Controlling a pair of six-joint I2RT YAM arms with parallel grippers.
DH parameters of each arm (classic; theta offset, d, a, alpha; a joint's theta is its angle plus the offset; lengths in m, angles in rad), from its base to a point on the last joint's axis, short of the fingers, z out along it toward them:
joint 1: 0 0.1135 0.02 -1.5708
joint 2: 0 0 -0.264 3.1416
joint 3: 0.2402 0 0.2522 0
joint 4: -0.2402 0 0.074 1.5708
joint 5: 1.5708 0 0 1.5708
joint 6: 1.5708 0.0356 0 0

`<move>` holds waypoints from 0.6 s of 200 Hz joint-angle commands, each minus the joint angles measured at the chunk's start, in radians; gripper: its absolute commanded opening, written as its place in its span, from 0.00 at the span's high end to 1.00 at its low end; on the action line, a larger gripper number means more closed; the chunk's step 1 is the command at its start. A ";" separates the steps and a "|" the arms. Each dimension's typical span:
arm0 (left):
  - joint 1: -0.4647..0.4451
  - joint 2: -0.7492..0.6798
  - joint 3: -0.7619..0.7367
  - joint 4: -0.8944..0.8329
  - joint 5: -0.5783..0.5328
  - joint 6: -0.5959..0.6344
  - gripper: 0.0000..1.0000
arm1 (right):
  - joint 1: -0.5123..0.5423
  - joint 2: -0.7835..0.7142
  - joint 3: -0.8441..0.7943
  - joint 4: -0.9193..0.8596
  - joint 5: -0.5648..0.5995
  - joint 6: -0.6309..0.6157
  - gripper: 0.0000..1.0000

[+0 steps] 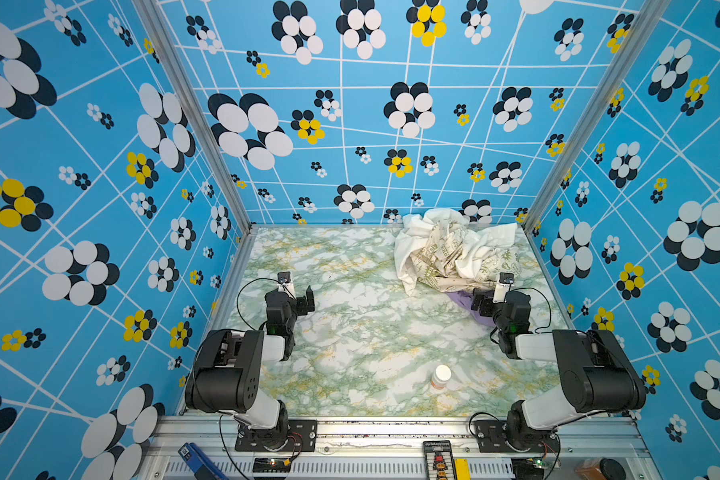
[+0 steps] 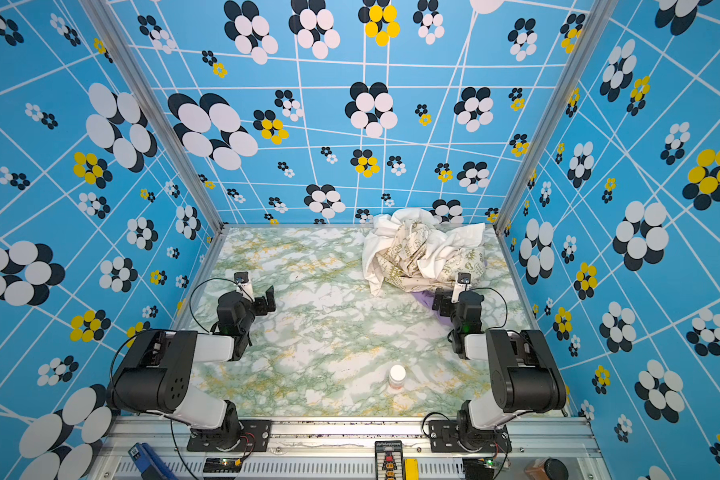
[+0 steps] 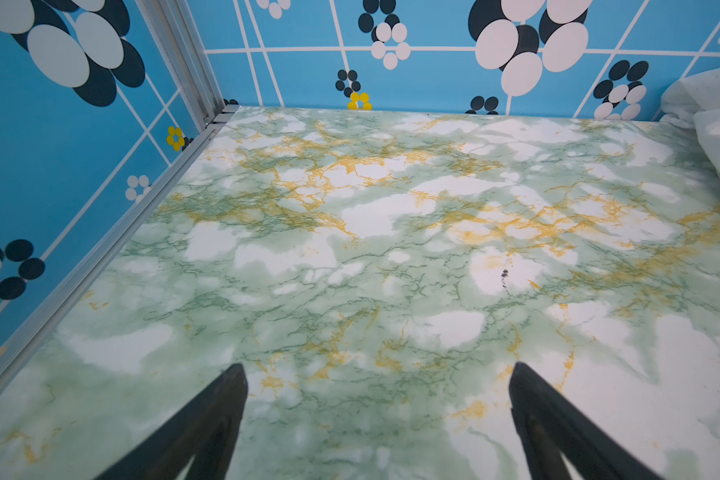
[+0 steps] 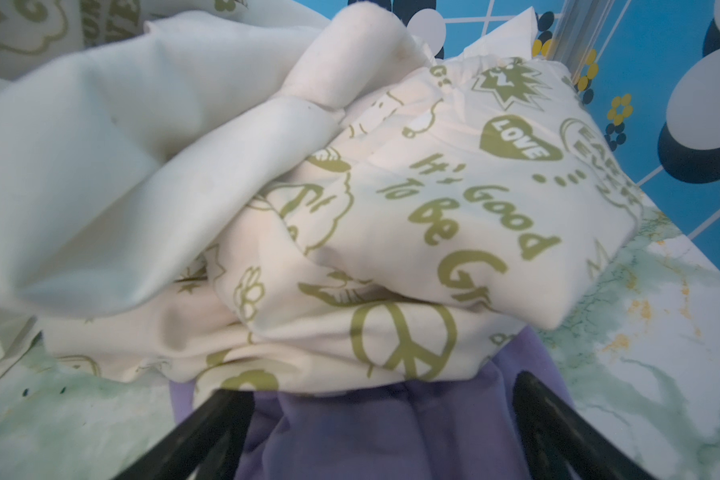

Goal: Pick out a specific cloth from the pile

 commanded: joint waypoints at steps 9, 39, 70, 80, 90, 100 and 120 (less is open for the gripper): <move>-0.006 -0.040 0.028 -0.068 0.019 0.023 0.01 | 0.002 -0.097 0.016 -0.068 0.001 -0.016 0.01; -0.012 -0.130 0.074 -0.228 0.041 0.043 0.01 | 0.008 -0.246 0.036 -0.270 0.004 -0.055 0.01; -0.019 -0.251 0.130 -0.397 0.019 0.039 0.01 | 0.010 -0.409 0.067 -0.505 0.026 -0.053 0.01; -0.018 -0.290 0.153 -0.463 0.011 0.034 0.01 | 0.009 -0.463 0.078 -0.578 0.044 -0.038 0.01; -0.018 -0.327 0.180 -0.526 -0.001 0.027 0.01 | 0.009 -0.511 0.090 -0.643 0.061 -0.014 0.01; -0.018 -0.358 0.213 -0.605 -0.019 0.007 0.01 | 0.010 -0.556 0.102 -0.702 0.080 0.018 0.01; -0.012 -0.412 0.298 -0.808 -0.045 -0.040 0.01 | 0.009 -0.618 0.127 -0.823 0.111 0.069 0.01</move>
